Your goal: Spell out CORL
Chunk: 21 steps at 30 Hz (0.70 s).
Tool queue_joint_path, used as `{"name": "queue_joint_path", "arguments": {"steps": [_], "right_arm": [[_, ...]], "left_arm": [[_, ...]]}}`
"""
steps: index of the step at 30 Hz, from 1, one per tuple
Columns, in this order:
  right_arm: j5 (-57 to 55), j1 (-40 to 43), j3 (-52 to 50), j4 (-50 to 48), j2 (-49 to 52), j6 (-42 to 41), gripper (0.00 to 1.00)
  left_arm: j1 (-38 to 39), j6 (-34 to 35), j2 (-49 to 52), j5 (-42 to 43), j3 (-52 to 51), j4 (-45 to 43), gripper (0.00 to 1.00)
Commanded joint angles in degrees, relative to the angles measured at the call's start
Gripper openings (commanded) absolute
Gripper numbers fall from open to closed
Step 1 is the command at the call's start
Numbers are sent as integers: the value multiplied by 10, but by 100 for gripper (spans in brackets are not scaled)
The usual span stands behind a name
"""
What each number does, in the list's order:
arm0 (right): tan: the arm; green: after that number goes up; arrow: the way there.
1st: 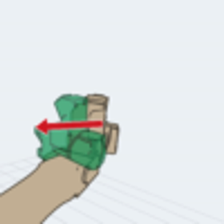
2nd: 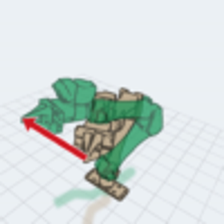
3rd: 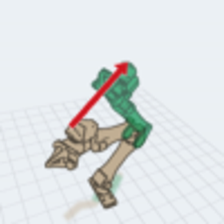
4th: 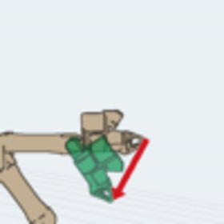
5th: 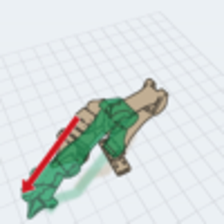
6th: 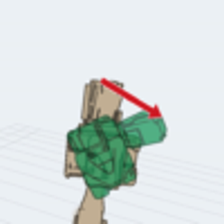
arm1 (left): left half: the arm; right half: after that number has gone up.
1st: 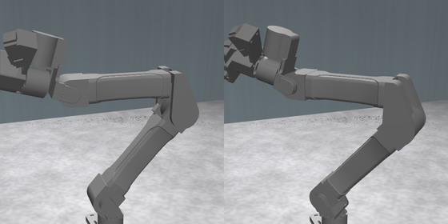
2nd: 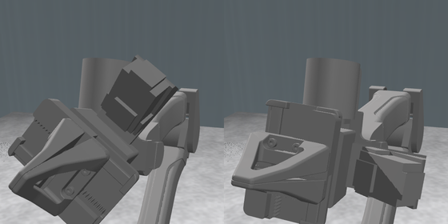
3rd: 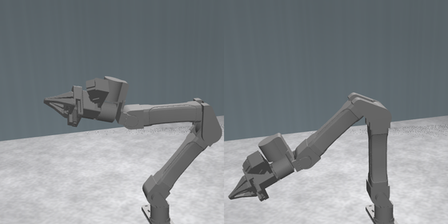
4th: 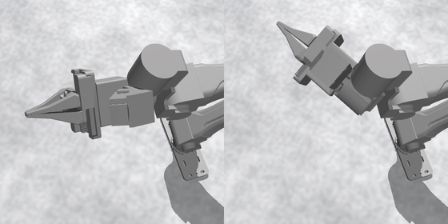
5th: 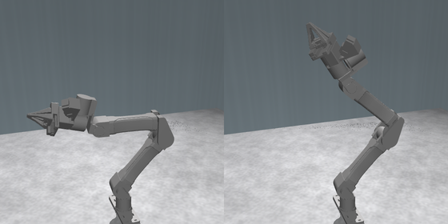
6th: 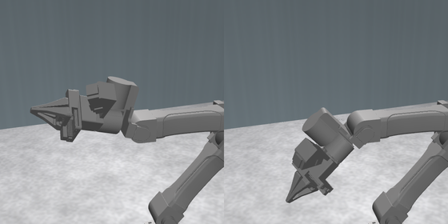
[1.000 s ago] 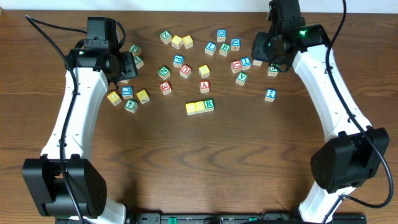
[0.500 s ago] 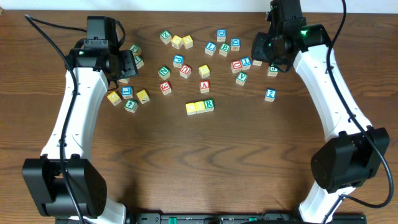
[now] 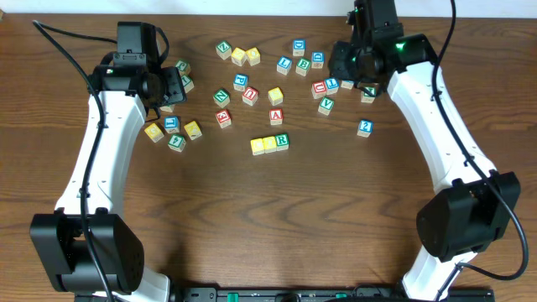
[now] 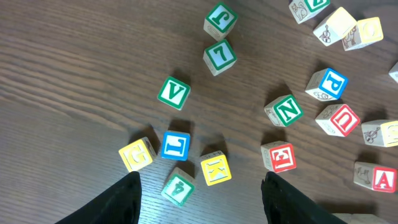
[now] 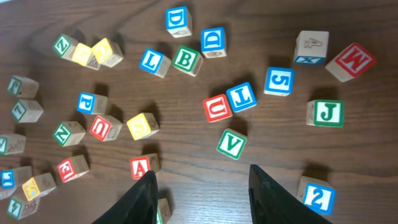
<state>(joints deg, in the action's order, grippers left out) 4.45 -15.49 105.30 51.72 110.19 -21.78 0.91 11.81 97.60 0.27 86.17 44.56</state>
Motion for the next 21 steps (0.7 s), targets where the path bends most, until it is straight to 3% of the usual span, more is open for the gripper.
{"name": "queue_joint_path", "arguments": {"steps": [1, 21], "right_arm": [[2, -2, 10, 7, 0, 17, 43], [2, -2, 10, 17, 0, 21, 45]], "left_arm": [[-2, 28, 6, 8, -6, -1, 61], [-2, 35, 6, 6, -6, -1, 61]]}}
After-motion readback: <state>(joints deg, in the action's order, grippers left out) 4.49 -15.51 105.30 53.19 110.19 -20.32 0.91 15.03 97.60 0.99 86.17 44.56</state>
